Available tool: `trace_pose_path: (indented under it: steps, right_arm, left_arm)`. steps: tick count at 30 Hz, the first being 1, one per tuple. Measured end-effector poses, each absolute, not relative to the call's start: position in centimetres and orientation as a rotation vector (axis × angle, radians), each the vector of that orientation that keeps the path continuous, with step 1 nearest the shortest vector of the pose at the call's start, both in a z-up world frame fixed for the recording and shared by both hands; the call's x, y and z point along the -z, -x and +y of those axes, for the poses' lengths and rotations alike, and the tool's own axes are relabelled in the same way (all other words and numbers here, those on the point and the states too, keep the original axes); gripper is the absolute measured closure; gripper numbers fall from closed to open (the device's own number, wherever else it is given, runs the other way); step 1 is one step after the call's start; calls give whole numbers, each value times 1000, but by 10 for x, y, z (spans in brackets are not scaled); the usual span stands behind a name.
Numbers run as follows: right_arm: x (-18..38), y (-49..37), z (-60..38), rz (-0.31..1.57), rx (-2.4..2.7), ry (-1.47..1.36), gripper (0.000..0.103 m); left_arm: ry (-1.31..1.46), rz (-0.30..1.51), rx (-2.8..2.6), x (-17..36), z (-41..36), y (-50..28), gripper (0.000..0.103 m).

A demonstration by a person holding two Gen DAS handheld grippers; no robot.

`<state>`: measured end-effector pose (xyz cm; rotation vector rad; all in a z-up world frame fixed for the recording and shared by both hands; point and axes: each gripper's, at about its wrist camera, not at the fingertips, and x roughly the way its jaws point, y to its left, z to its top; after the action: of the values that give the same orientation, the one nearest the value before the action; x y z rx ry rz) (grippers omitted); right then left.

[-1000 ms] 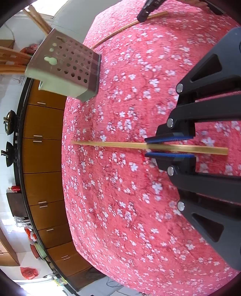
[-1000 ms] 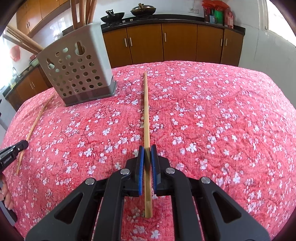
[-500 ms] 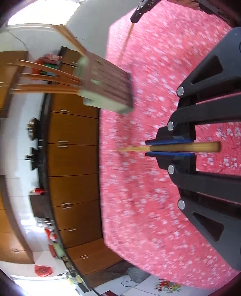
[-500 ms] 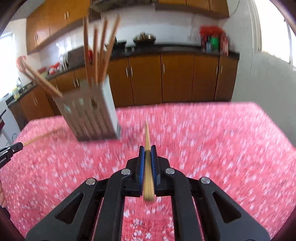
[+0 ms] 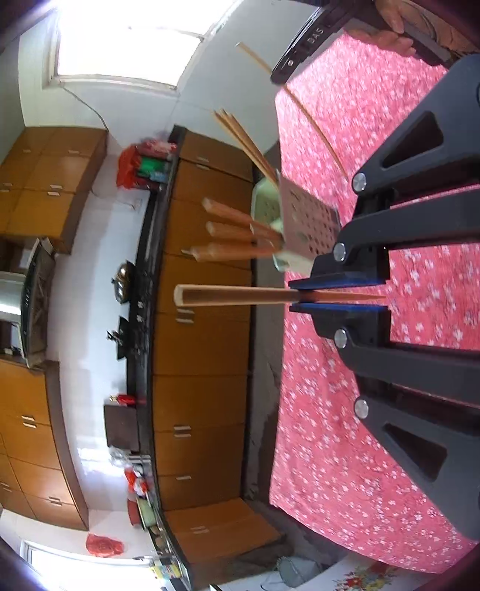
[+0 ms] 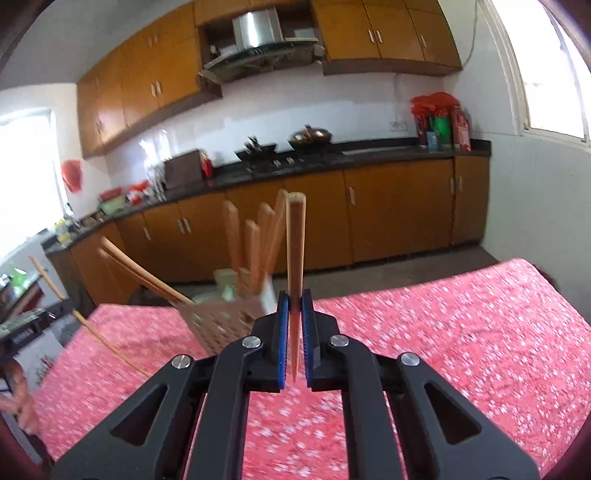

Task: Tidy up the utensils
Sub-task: 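Lift the right tool's chopstick upright into the holder while the left tool does likewise, then open the right tool to drop its chopstick in the holder while the left tool opens too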

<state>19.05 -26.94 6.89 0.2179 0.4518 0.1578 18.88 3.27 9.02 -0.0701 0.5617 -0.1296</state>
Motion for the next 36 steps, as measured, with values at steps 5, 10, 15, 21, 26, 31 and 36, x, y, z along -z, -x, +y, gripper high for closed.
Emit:
trace_pose_path:
  steps: [5,10,15,21,26,31,36]
  right_arm:
    - [-104,-185,-257,367,-233,-230,95]
    - [-139,-180,-250,262,-275,-235,95]
    - [-152,-194,-245,197,-258,-220,95]
    - [-142,-227,-241,224,-234,-224,95]
    - [-129,-247,-229,274,-225,-186,95]
    - [-127,-250,-224,293,-230,-172,83]
    - [-133,-238,-232,262,-208,-169,69]
  left_arm:
    - [83,492,188,-121,10,-185,95]
    - [99,393,224,-153,-13,-187,95]
    - [129,280,191,-180,-26,-200,95]
    - [135,290,146,-167,-35,-234,95]
    - [193,382,141,-135,-25,-263,95]
    - [191,390,147,-129,-21,-266,88]
    - [176,350,149,-139,-15,-253,65]
